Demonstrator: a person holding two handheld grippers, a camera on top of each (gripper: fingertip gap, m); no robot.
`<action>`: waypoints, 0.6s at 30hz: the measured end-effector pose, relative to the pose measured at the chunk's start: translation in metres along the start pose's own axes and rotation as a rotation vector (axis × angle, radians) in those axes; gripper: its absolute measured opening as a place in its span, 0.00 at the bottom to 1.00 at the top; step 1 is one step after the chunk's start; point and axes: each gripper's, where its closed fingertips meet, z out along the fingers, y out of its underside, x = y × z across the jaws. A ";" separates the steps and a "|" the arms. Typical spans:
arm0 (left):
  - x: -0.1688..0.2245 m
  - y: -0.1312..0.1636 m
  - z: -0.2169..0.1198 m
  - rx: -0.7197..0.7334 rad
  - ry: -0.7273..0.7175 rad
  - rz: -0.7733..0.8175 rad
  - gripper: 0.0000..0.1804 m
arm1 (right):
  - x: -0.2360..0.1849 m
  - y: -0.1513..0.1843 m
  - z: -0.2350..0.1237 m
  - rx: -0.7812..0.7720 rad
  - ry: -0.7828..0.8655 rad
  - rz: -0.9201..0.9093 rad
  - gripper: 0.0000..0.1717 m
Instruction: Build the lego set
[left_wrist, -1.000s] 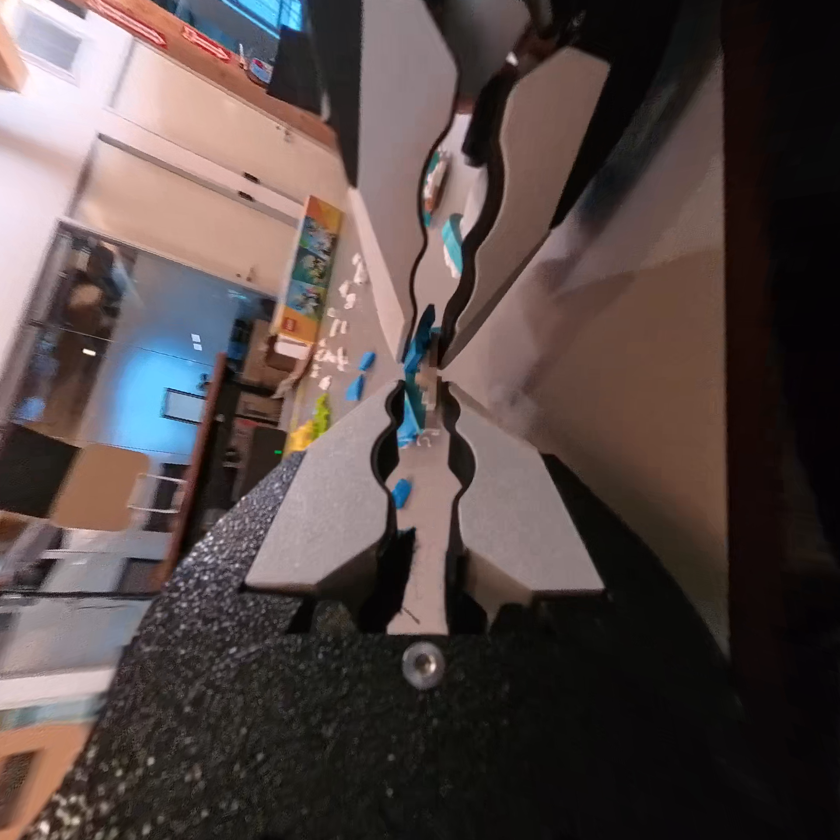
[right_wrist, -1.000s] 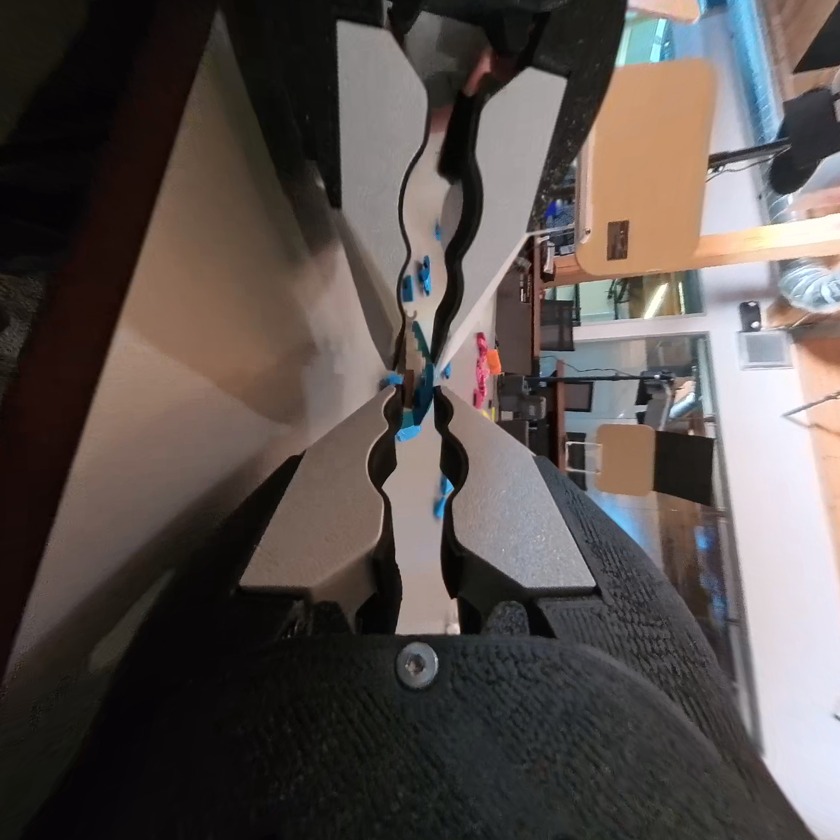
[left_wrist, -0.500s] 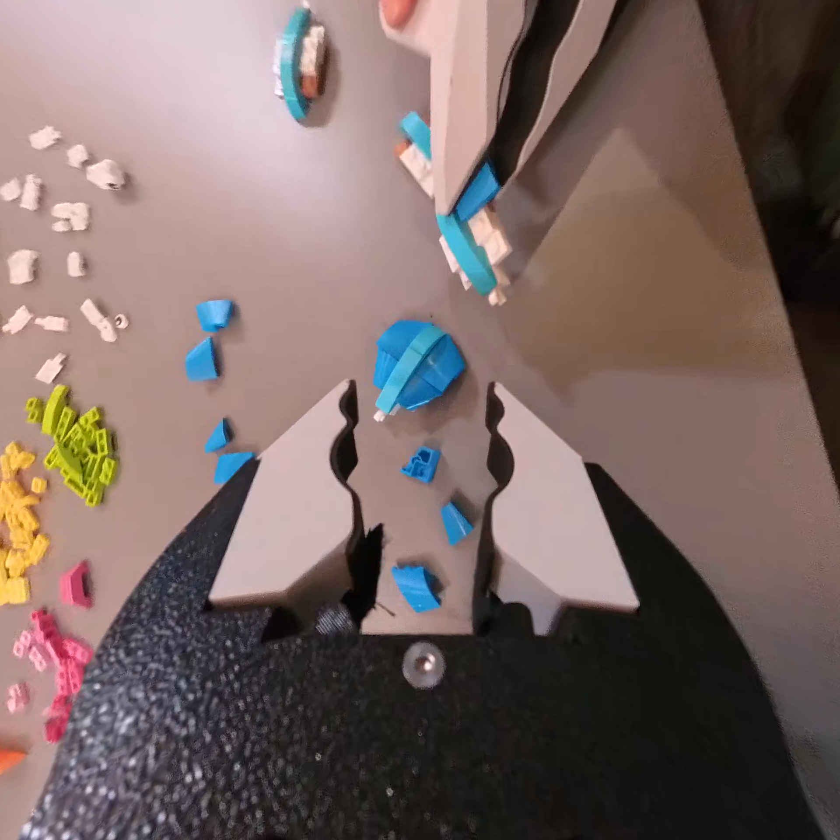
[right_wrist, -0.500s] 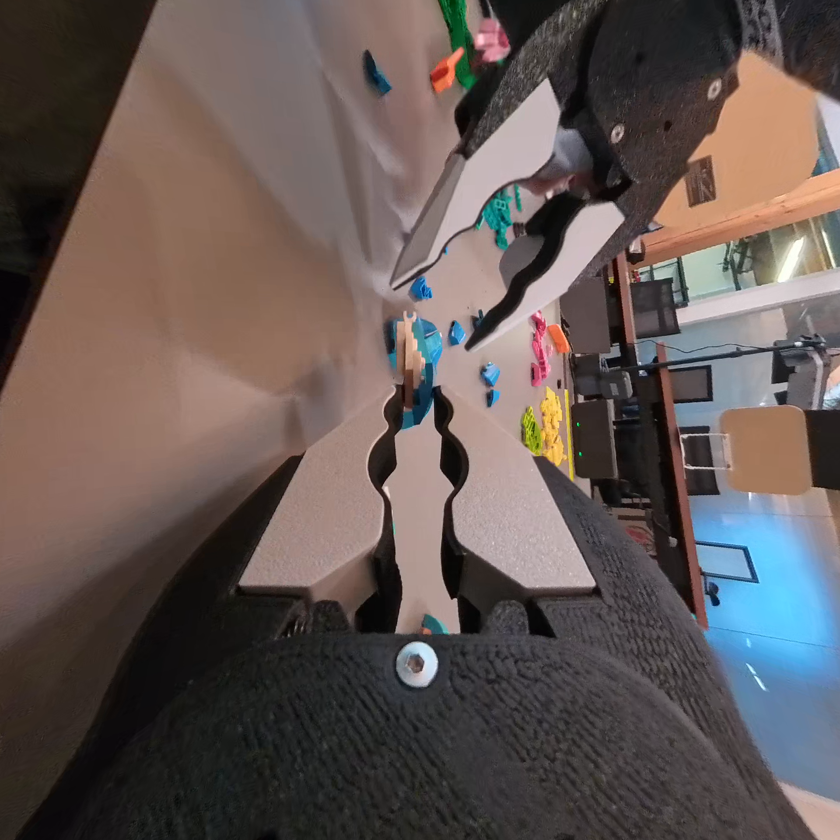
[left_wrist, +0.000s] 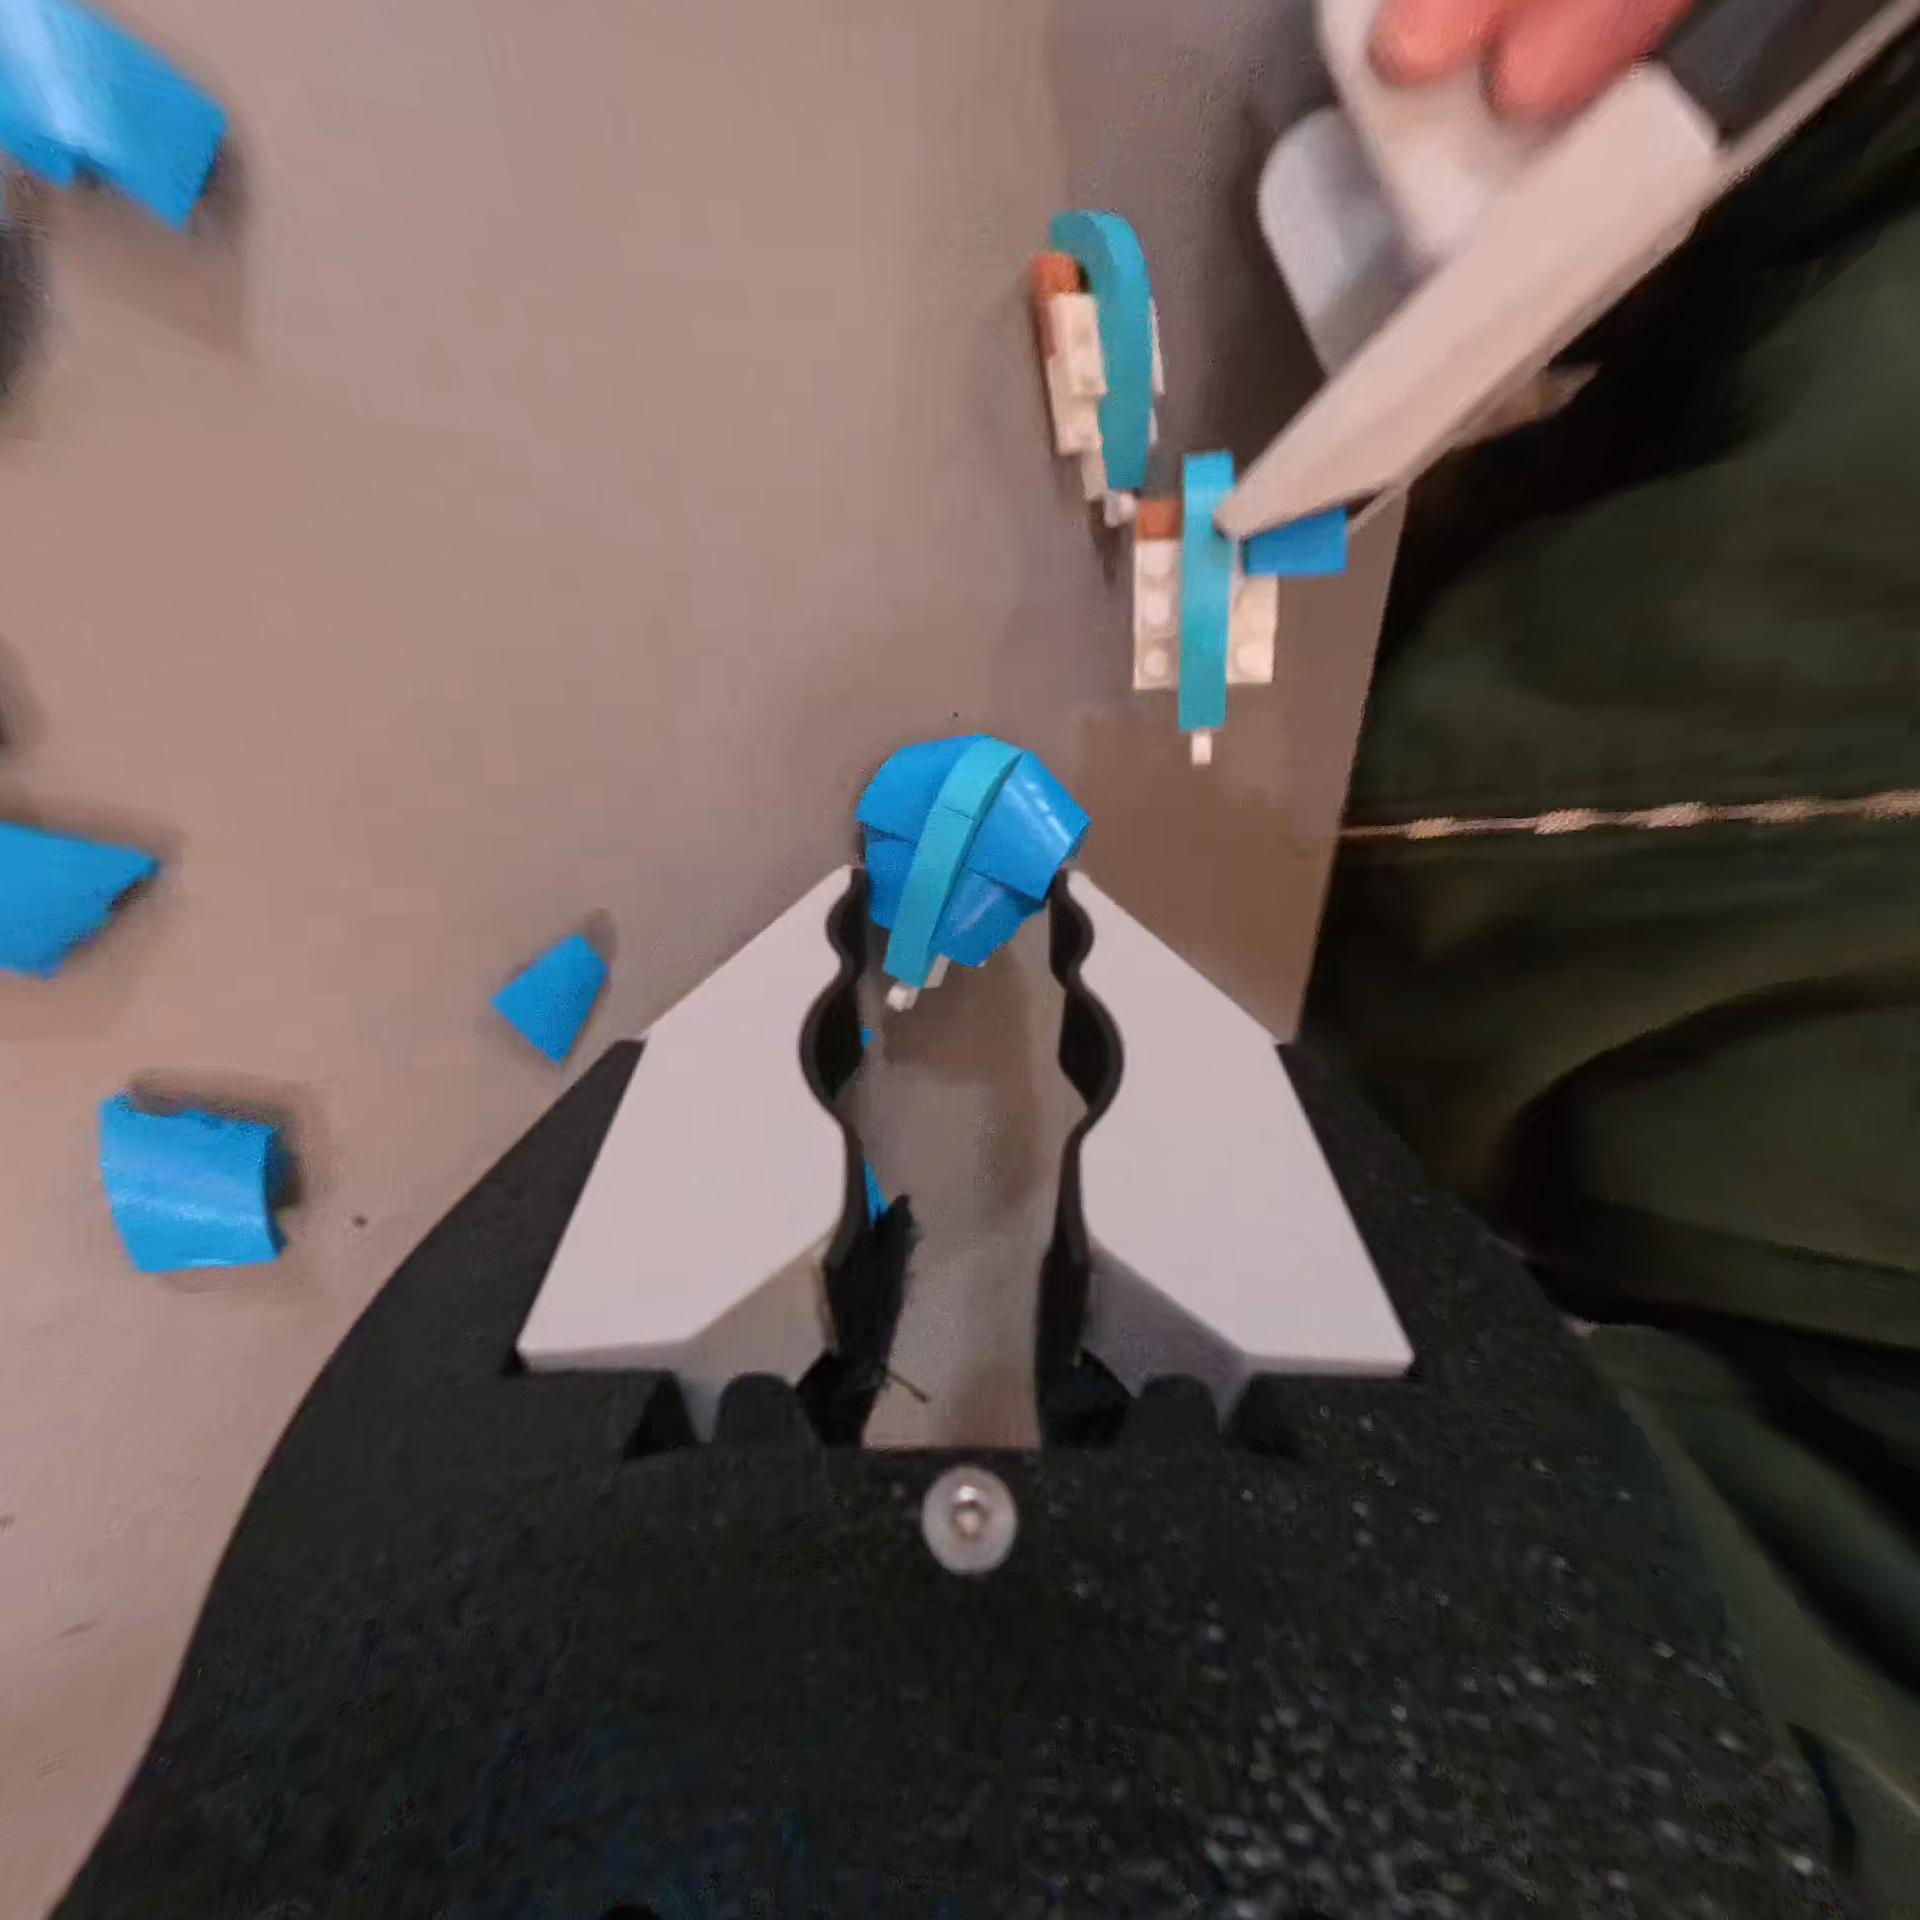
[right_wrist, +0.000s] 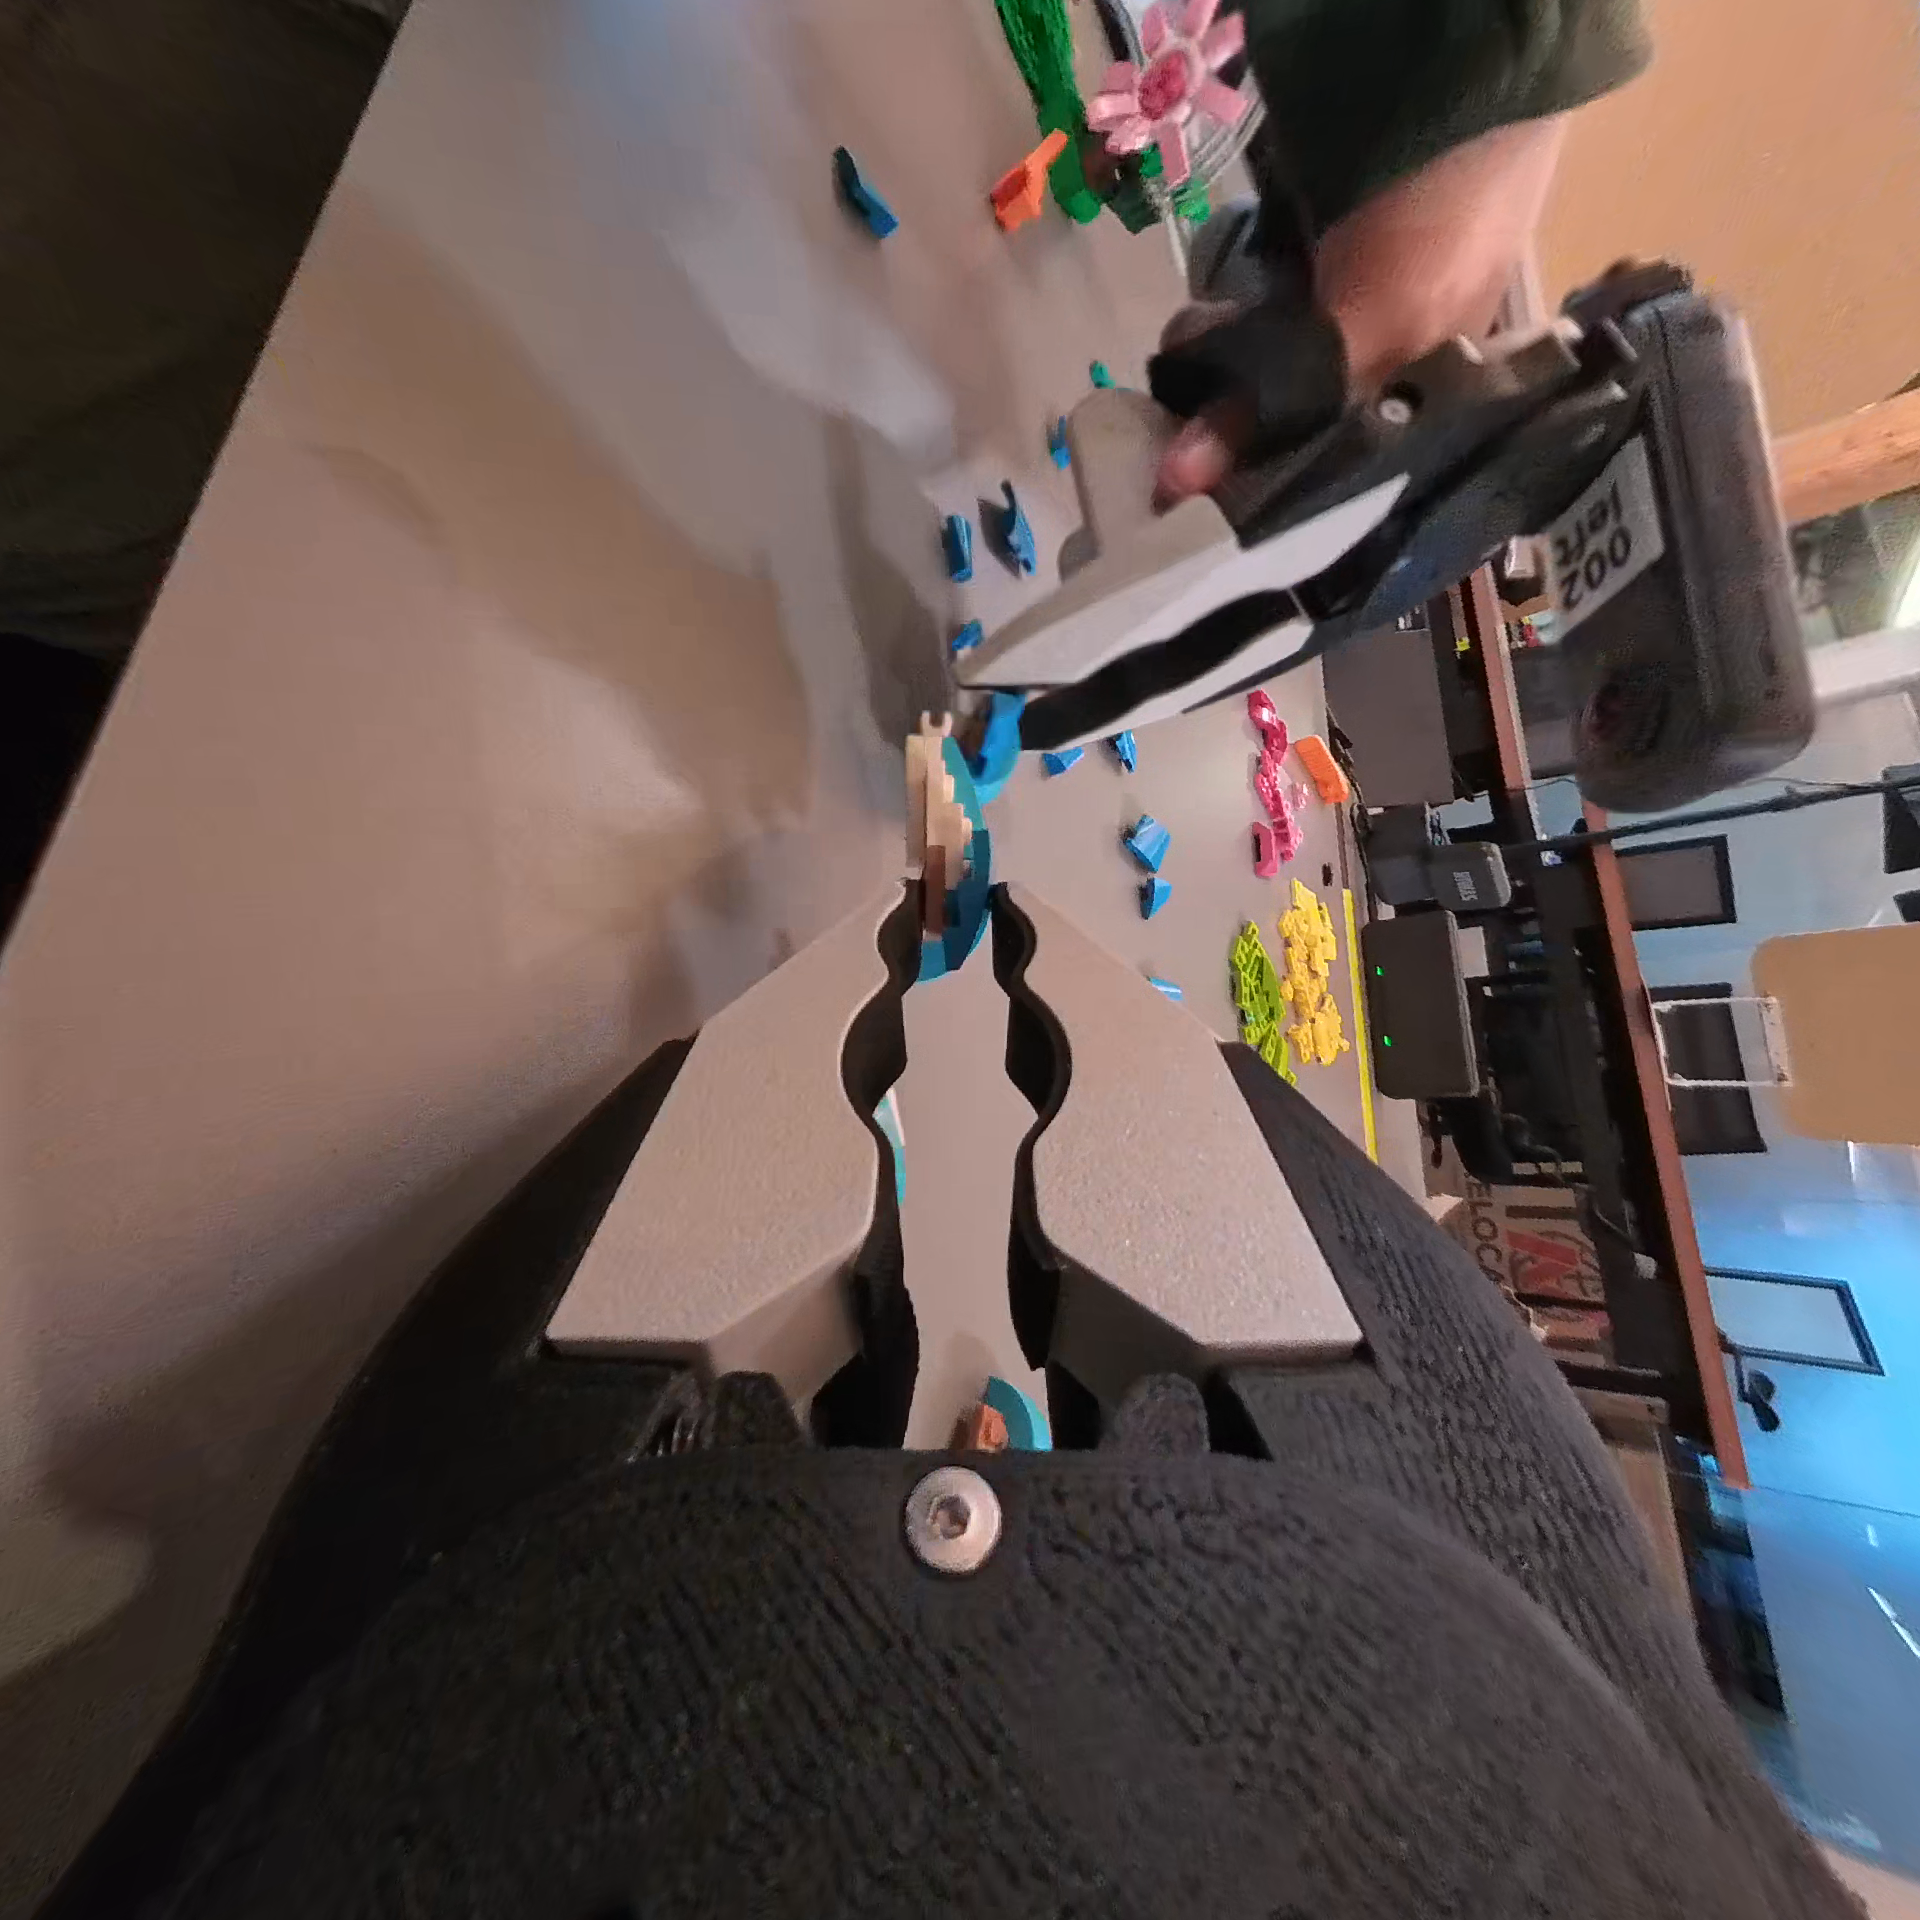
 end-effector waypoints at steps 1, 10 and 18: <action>0.001 -0.002 -0.001 0.011 0.035 -0.054 0.18 | -0.001 -0.001 0.000 0.001 -0.005 -0.003 0.07; 0.000 -0.001 0.000 0.006 0.063 -0.205 0.18 | -0.007 -0.003 0.001 0.000 -0.030 -0.017 0.07; -0.002 -0.004 -0.004 0.051 0.037 -0.207 0.22 | -0.007 0.000 0.003 -0.018 -0.030 -0.009 0.07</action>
